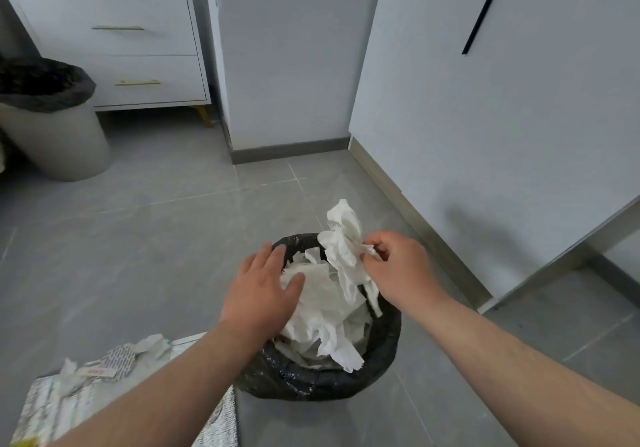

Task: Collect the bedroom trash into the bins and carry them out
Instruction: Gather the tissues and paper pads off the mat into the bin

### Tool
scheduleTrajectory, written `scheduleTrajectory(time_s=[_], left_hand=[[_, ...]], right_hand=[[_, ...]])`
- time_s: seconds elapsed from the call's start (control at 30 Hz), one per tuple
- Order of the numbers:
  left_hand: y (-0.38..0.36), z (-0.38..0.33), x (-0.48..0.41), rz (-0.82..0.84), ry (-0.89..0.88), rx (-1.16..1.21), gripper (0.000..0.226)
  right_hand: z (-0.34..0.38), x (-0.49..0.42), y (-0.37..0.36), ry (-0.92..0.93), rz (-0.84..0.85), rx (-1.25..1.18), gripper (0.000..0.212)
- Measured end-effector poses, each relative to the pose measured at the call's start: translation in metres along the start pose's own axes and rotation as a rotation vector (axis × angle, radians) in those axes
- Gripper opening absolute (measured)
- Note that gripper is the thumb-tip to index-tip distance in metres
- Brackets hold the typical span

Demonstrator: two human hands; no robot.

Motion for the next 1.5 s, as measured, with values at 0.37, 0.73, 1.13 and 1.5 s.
scheduleTrajectory(time_s=[0.37, 0.73, 1.13, 1.5], left_hand=[[0.003, 0.067, 0.015, 0.323, -0.031, 0.086, 0.081], [-0.001, 0.085, 0.009, 0.318, -0.097, 0.173, 0.092], [0.05, 0.125, 0.043, 0.091, 0.121, 0.367, 0.06], [0.096, 0.273, 0.134, -0.021, 0.487, 0.208, 0.024]], right_hand=[[-0.019, 0.012, -0.087, 0.091, 0.416, 0.313, 0.045], [-0.042, 0.011, -0.136, -0.085, 0.742, 0.515, 0.089], [0.013, -0.005, -0.081, 0.011, 0.817, 0.72, 0.085], [0.159, 0.031, -0.122, 0.371, 0.352, 0.309, 0.017]])
Point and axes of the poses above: each hand's wrist, its own x-axis away from the middle knuckle, its own y-axis out of the back of the hand, z = x × y, the point moved 1 cm from there along -x, towards the middle knuckle, and after that the axes turned 3 degrees about x, right-handed, at the moved point
